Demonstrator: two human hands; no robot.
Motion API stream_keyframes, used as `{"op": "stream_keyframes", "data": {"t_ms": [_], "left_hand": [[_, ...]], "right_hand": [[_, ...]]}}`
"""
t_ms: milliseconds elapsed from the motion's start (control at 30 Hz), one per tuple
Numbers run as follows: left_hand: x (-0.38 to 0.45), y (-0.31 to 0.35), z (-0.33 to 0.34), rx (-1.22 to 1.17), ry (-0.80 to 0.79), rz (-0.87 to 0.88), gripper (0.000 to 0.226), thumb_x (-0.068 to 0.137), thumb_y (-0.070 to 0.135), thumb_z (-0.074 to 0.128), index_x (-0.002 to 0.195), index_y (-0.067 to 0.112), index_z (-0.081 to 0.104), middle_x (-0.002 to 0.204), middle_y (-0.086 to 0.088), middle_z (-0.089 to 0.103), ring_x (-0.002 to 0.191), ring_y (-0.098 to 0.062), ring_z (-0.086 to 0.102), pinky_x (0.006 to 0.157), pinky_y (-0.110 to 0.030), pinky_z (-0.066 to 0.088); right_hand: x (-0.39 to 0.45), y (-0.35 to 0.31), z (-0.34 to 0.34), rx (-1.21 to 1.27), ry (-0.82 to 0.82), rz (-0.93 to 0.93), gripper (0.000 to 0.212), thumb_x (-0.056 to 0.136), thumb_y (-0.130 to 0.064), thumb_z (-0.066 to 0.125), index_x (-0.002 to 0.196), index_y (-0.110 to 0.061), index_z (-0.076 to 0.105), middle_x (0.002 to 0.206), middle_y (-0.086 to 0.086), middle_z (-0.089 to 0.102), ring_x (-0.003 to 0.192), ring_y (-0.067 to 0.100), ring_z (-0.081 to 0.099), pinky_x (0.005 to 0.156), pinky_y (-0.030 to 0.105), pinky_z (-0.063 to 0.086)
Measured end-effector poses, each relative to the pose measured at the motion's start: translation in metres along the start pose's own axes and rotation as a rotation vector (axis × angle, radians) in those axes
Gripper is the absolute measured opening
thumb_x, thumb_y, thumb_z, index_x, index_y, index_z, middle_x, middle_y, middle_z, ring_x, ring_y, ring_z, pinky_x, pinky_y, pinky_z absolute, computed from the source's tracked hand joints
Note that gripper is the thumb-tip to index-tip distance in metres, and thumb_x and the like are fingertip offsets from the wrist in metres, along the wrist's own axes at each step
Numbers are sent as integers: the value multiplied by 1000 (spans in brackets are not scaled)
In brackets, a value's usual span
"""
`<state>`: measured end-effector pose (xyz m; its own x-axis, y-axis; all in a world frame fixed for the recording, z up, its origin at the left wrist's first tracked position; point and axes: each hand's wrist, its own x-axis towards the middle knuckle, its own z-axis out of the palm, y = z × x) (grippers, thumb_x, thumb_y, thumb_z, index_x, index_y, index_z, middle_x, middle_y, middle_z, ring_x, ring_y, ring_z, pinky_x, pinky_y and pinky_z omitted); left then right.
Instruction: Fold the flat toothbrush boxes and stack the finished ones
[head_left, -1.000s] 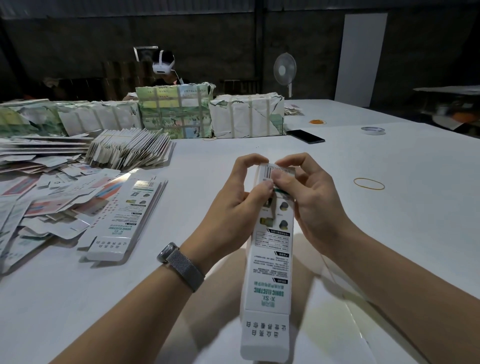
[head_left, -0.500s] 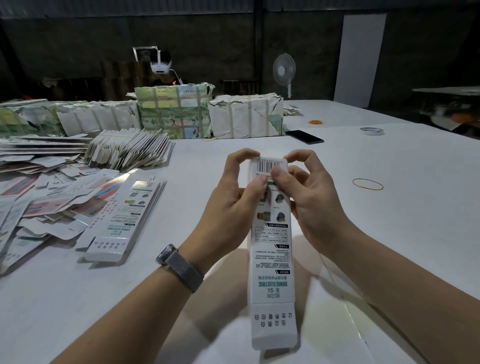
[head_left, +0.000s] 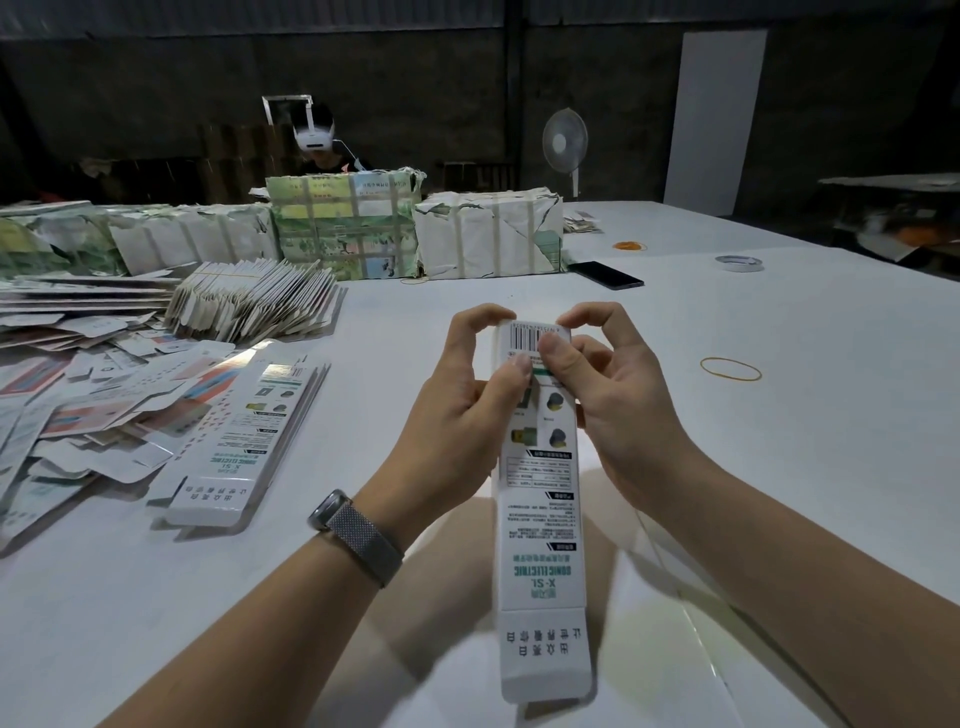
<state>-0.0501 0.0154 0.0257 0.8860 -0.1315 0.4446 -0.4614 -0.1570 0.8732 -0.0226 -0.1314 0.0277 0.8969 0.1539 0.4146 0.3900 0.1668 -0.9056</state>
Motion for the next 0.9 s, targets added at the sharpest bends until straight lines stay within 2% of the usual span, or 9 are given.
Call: {"op": "stream_keyframes", "data": {"t_ms": [100, 233, 300, 400, 433, 600, 667, 767, 900], "left_hand": [[0, -2, 2, -13, 41, 10, 24, 92, 44, 49, 114, 48, 40, 80, -5, 75, 72, -28, 75, 61, -46, 62], [4, -2, -6, 47, 298, 67, 19, 97, 41, 52, 109, 42, 36, 71, 0, 74, 49, -16, 66, 40, -20, 43], [5, -2, -14, 69, 409, 87, 22, 100, 37, 56, 107, 41, 35, 73, 2, 75, 47, -16, 66, 37, -22, 44], [5, -2, -18, 100, 451, 77, 33, 91, 50, 60, 109, 40, 34, 78, -3, 75, 60, -26, 73, 50, -47, 58], [5, -3, -18, 106, 449, 74, 38, 89, 52, 61, 112, 39, 34, 79, -2, 76, 61, -26, 73, 53, -48, 60], [3, -5, -17, 169, 400, 72, 52, 86, 66, 58, 118, 36, 31, 68, 5, 73, 53, -15, 69, 45, -26, 49], [4, -5, -17, 157, 370, 60, 54, 84, 69, 53, 120, 35, 30, 64, 7, 71, 45, -9, 63, 41, -20, 45], [8, -6, -17, 41, 351, -24, 56, 91, 68, 49, 127, 28, 35, 60, 2, 66, 38, -10, 49, 37, -22, 38], [10, -7, -17, -112, 186, -216, 59, 91, 66, 51, 124, 17, 52, 56, 1, 58, 41, -13, 45, 42, -27, 37]], "right_hand": [[0, 3, -1, 5, -2, 8, 27, 81, -43, 67, 102, -31, 54, 102, 20, 62, 75, 26, 72, 65, 42, 62], [-2, 10, 0, -212, -41, -29, 38, 87, -41, 71, 116, -47, 46, 116, -5, 55, 92, 19, 67, 65, 25, 56], [-5, 11, 2, -353, -95, -50, 49, 78, -51, 69, 123, -49, 46, 117, -17, 53, 93, 4, 62, 69, 23, 56], [-9, 11, 5, -541, -152, -106, 68, 76, -57, 63, 139, -40, 46, 111, -21, 51, 96, 0, 57, 77, 20, 53], [-9, 11, 5, -575, -161, -130, 74, 76, -57, 62, 144, -36, 44, 108, -21, 51, 96, 0, 57, 76, 18, 51], [-10, 7, 2, -631, -193, -150, 83, 74, -54, 65, 150, -32, 41, 102, -15, 55, 91, 4, 59, 76, 24, 54], [-8, 6, 1, -592, -197, -111, 77, 73, -50, 66, 146, -38, 44, 98, -14, 60, 82, 5, 61, 71, 21, 54], [-5, 5, 0, -313, -213, 2, 50, 75, -41, 67, 123, -50, 53, 88, -12, 64, 72, 8, 66, 63, 21, 52], [-4, 6, 1, -70, -247, 93, 36, 82, -35, 59, 117, -39, 60, 86, -8, 70, 77, 7, 69, 62, 21, 55]]}}
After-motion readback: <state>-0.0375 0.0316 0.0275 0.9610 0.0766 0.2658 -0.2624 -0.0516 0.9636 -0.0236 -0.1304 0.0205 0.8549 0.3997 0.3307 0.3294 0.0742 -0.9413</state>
